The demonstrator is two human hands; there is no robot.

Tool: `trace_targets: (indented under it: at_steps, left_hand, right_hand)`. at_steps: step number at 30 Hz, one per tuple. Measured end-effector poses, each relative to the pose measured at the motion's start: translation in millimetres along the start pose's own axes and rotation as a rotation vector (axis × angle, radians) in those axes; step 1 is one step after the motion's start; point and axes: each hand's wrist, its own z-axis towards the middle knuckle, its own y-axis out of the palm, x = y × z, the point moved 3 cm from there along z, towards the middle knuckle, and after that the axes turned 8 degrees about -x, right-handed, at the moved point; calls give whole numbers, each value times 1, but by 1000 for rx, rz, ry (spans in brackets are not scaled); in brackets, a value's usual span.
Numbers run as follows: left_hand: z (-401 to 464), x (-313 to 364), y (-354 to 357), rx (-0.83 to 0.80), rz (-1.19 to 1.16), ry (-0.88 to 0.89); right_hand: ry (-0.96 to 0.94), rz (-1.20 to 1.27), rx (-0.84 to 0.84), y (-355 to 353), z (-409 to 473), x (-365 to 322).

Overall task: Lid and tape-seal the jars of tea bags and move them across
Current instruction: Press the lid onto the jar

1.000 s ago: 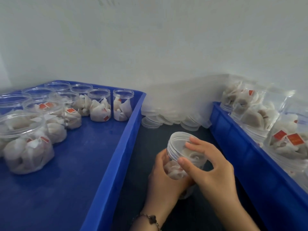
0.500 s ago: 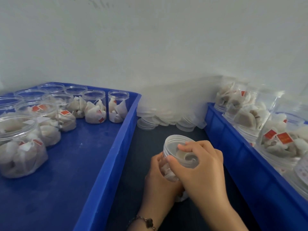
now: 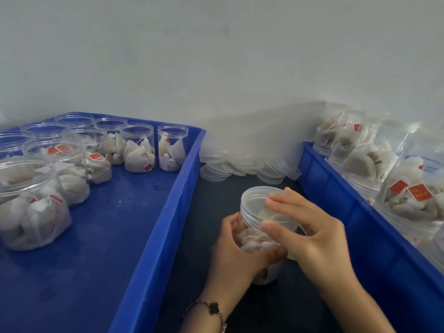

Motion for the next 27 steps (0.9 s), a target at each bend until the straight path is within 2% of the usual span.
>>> trace_targets:
  at_steps: [16,19,24,27]
  left_hand:
    - [-1,4,2,-11,4,-4]
    - [-2,5,4,-9,18,-6]
    - [-3,4,4,23,45,-31]
    - [-2,5,4,29,42,-24]
  right_hand:
    - [-54,-55,69,5,-7,6]
    - [-72,-157,110,6,-8,5]
    - [-110,-492,195,17,-8,3]
    - [-69,-548,150,16,-8,7]
